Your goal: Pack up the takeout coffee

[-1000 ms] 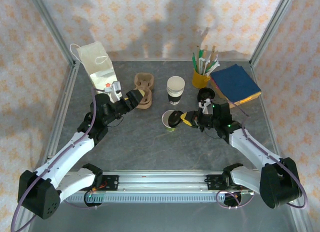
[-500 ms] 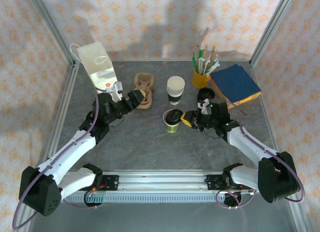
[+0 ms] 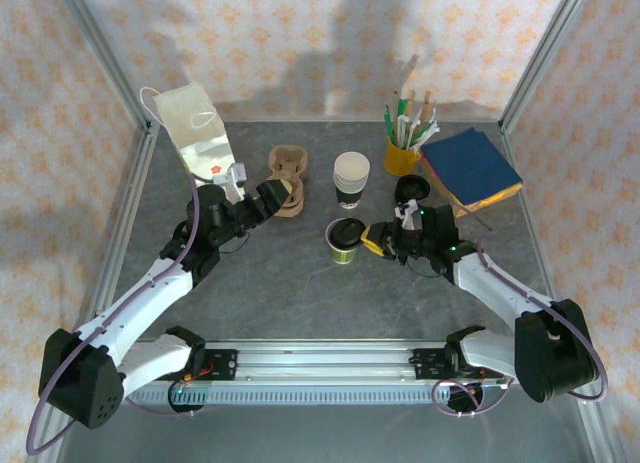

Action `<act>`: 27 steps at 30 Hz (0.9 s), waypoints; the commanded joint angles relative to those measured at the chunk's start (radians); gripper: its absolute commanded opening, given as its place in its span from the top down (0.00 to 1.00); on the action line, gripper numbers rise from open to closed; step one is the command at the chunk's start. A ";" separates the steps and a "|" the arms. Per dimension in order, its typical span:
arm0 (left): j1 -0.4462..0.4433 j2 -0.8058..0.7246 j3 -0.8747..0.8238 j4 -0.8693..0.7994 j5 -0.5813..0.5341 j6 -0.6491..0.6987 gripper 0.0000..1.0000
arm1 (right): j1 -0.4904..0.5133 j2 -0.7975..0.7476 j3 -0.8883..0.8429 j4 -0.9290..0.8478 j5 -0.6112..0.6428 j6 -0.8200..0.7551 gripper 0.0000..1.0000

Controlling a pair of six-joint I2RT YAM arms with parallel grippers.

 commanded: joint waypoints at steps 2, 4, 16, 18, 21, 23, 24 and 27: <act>-0.007 0.007 0.023 0.002 0.029 -0.006 0.22 | -0.007 0.004 -0.023 0.039 0.005 -0.017 0.77; -0.007 0.004 0.026 -0.001 0.029 -0.004 0.22 | -0.006 0.004 -0.026 0.042 0.006 -0.017 0.77; -0.007 -0.003 0.026 -0.017 0.030 0.003 0.22 | -0.005 0.021 0.018 -0.023 0.024 -0.066 0.66; -0.007 -0.004 0.027 -0.025 0.027 0.008 0.22 | -0.005 0.015 0.060 -0.119 0.072 -0.130 0.63; -0.007 -0.002 0.031 -0.033 0.020 0.019 0.22 | -0.005 0.014 0.105 -0.210 0.127 -0.181 0.59; -0.009 0.003 0.031 -0.037 0.020 0.026 0.21 | -0.005 -0.022 0.130 -0.252 0.153 -0.201 0.56; -0.009 0.006 0.031 -0.039 0.020 0.026 0.21 | -0.004 -0.029 0.136 -0.253 0.155 -0.203 0.55; -0.009 0.012 0.033 -0.042 0.023 0.029 0.22 | -0.005 -0.035 0.129 -0.222 0.143 -0.186 0.53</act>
